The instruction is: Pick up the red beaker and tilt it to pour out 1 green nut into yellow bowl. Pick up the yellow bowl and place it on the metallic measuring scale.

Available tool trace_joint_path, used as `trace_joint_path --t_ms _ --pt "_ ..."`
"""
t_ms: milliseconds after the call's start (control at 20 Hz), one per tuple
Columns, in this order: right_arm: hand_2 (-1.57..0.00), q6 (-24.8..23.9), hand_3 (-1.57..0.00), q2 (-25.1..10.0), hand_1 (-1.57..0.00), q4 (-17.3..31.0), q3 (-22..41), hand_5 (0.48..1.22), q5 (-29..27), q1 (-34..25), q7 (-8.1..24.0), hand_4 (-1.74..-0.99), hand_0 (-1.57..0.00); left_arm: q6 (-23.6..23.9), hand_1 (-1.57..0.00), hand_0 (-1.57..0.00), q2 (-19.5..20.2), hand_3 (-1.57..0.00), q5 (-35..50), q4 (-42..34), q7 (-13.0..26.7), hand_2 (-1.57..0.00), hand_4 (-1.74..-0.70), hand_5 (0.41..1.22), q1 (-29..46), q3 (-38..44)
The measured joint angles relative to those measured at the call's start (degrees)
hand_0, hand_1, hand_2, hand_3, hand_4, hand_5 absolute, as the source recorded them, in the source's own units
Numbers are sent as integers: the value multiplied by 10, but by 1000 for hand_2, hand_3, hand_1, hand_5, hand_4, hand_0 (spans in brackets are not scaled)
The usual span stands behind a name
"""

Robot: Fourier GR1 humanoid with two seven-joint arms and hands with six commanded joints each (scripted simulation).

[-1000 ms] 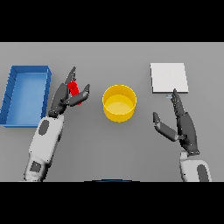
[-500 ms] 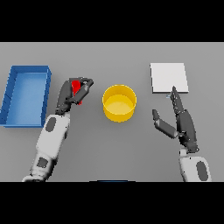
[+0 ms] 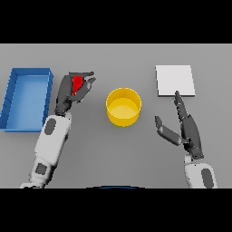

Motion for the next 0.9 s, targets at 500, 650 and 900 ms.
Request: trace_joint_path --t_ms 500,650,900 --pt "1 -9 1 -2 1 -19 7 710 20 4 16 -1243 1 -59 -1563 -1563 100 -1563 -103 -47 110 -1563 -1733 1113 -46 -138" --pt "1 -8 1 -4 1 -20 9 717 22 10 19 -1254 1 -69 -1567 -1567 122 -1567 -134 -31 116 -1567 -1737 1112 -74 -175" --pt "1 -2 1 1 1 -23 9 722 12 7 14 -1269 1 -89 -1570 -1570 165 -1570 -260 8 129 -1570 -1740 1166 -150 -291"
